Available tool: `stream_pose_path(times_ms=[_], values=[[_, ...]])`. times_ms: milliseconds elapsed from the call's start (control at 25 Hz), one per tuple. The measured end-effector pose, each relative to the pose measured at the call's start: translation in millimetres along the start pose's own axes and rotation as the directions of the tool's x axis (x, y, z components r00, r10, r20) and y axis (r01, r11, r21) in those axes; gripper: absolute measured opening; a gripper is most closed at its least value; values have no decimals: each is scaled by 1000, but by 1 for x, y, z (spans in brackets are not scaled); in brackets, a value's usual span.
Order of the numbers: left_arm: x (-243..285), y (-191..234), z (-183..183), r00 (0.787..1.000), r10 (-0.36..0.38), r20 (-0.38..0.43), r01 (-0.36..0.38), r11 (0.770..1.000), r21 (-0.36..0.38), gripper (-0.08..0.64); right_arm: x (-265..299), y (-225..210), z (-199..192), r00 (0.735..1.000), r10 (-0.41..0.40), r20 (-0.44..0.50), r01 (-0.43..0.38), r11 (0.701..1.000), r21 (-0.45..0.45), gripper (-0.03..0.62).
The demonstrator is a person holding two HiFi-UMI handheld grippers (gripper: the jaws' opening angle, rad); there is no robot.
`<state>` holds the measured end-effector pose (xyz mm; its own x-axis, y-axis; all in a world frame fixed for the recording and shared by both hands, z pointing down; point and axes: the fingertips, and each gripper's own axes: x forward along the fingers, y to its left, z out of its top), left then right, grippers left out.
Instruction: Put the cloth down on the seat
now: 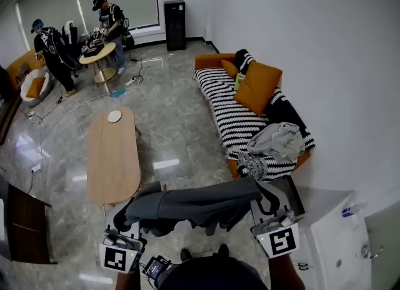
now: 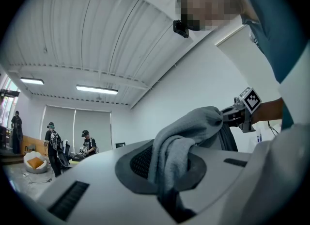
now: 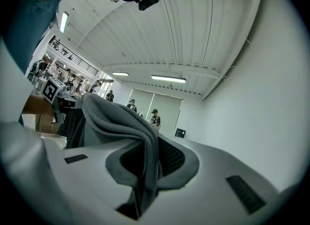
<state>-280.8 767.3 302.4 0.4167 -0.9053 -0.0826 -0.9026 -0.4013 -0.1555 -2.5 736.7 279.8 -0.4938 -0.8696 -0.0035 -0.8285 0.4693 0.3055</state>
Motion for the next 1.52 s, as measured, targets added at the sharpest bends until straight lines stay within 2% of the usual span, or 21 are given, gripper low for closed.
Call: stream_pose_path(times_ms=[760,1120,1520], values=[[-1,17,-6,996,-85,27,86,996,-30,17,4,20,5,996,-85,-30,84,996,-22,44],[31,-3,-10,999,-51,-3,51,998,-21,17,17,-14,-13,999,-51,-12,50,999,-14,44],[89,-40,-13,999,11,-40,-11,1000,7,17,37,-83,-41,1000,11,9,-11,1000,6,44]])
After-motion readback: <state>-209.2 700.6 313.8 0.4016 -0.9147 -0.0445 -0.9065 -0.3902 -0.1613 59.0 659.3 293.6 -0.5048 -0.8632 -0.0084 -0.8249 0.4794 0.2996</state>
